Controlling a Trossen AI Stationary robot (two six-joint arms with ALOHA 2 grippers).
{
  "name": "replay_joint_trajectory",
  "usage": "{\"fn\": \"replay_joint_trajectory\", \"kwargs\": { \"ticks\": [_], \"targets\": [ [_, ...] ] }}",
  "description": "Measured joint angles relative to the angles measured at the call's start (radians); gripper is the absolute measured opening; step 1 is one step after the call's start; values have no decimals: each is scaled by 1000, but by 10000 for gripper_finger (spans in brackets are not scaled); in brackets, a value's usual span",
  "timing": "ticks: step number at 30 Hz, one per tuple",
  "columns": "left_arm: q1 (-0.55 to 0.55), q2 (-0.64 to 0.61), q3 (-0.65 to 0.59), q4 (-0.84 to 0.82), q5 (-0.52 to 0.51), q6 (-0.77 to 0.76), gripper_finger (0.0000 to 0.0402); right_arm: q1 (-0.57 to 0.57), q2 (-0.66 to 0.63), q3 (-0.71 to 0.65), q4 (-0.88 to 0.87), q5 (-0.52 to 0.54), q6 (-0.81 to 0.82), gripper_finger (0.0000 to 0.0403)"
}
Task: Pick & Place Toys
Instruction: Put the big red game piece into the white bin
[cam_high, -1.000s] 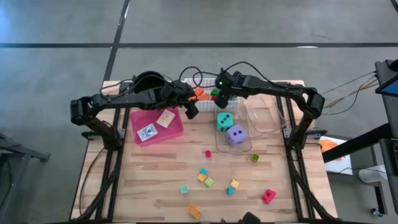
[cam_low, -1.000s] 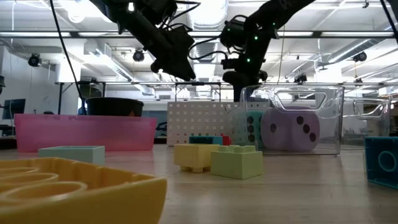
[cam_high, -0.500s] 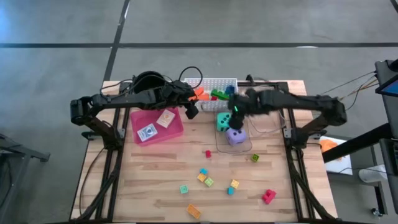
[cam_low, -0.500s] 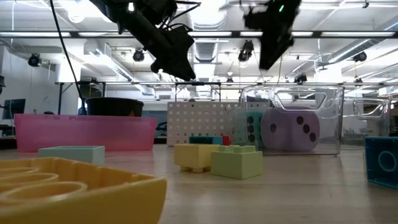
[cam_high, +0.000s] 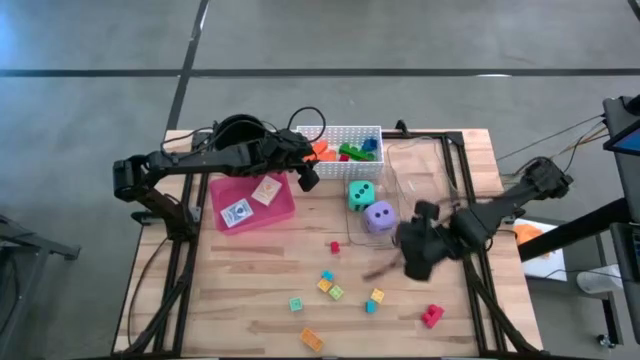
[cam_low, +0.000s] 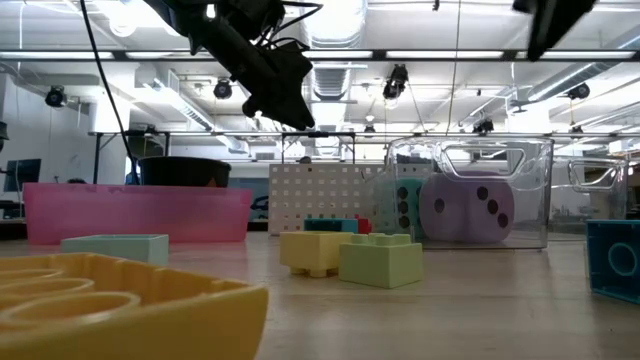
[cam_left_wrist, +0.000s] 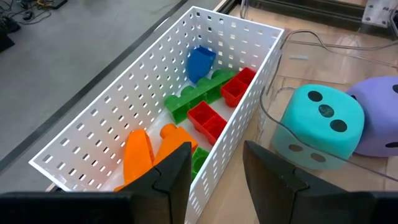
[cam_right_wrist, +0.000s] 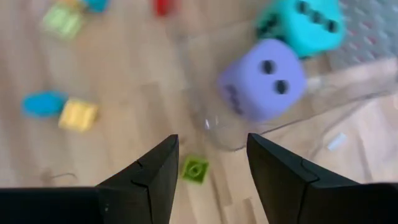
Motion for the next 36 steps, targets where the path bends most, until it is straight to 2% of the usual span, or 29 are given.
{"fn": "replay_joint_trajectory", "kwargs": {
  "ticks": [6,11,13,17,23,36],
  "targets": [
    [0,0,0,0,0,0,149,189,0,1,0,-10,-20,190],
    [0,0,0,0,0,0,149,274,22,0,35,-58,-54,190],
    [0,0,0,0,0,0,149,283,32,0,44,-57,-56,190],
    [0,0,0,0,0,-1,149,295,64,0,48,-125,-72,190],
    [0,0,0,0,0,-1,149,308,114,0,56,-136,-240,190],
    [0,0,0,0,0,-1,149,310,322,-1,226,-159,-239,191]
  ]
}}
